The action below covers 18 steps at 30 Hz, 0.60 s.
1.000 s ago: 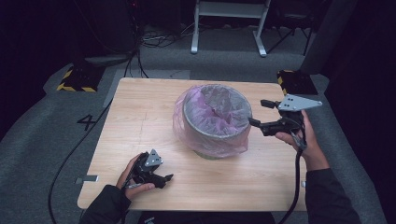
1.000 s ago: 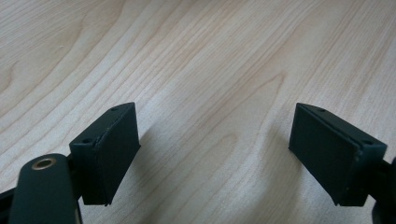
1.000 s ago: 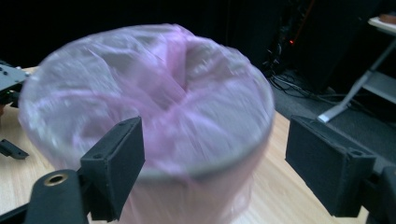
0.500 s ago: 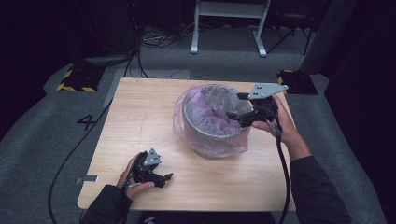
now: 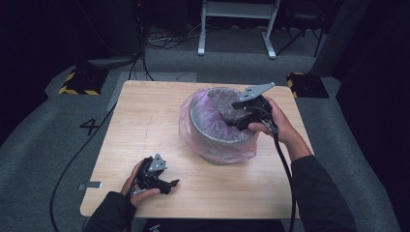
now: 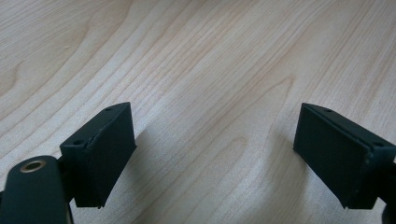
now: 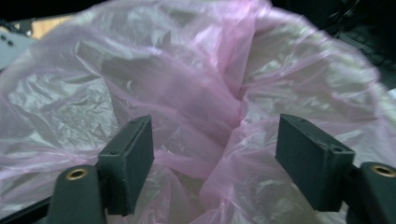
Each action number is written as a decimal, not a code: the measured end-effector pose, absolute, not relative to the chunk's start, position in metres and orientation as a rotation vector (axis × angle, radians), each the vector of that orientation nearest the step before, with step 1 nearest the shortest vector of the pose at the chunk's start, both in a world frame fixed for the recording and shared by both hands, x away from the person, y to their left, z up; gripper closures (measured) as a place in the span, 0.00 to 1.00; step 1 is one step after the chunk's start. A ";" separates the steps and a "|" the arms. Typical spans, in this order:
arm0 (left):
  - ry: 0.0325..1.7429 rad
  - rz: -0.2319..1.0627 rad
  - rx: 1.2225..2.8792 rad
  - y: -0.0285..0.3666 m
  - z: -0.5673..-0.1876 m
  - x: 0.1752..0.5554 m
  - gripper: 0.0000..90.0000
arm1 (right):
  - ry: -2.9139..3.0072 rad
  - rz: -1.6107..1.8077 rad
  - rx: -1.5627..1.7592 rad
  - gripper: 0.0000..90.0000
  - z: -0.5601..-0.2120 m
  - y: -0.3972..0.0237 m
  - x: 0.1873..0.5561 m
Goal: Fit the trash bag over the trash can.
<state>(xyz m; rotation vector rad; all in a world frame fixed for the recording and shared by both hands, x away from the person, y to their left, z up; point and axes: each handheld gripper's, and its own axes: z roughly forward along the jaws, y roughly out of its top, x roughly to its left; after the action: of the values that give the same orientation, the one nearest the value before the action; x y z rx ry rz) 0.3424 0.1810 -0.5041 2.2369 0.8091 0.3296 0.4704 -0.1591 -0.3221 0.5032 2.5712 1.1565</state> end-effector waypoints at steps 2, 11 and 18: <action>0.808 0.330 2.237 0.181 -0.504 0.342 0.13 | 2.610 1.147 0.496 0.30 -0.324 -0.158 0.473; 0.808 0.329 2.237 0.181 -0.504 0.342 0.14 | 2.668 0.988 0.471 0.30 -0.331 -0.153 0.474; 0.806 0.328 2.238 0.181 -0.504 0.343 0.14 | 2.702 0.877 0.496 0.26 -0.333 -0.147 0.477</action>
<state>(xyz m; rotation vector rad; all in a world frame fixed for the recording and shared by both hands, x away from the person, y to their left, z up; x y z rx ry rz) 0.3427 0.1811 -0.5041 2.2376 0.8057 0.3284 0.4769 -0.1473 -0.3327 0.4964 2.7024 0.8771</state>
